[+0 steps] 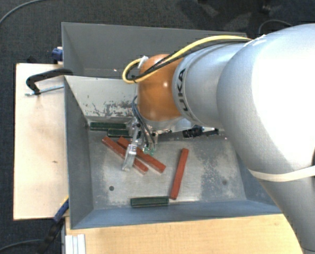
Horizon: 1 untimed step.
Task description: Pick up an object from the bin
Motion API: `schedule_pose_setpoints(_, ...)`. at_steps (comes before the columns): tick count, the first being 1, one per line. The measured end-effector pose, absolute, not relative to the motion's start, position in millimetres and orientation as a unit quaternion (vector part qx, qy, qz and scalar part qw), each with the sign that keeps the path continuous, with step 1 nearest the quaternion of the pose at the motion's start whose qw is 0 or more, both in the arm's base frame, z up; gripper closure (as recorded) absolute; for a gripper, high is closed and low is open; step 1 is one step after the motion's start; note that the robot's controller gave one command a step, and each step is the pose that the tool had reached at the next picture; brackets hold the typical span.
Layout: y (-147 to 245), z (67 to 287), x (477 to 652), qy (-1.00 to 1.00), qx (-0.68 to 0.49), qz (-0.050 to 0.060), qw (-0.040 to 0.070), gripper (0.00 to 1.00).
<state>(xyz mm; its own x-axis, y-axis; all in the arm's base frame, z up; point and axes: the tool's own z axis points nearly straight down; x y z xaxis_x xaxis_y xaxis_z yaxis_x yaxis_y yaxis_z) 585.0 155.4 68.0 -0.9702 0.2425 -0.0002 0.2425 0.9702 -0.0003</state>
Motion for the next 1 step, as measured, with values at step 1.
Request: schedule_pose_setpoints(1,156.2,77.1,591.0,0.992,0.122,0.003,0.011,1.0)
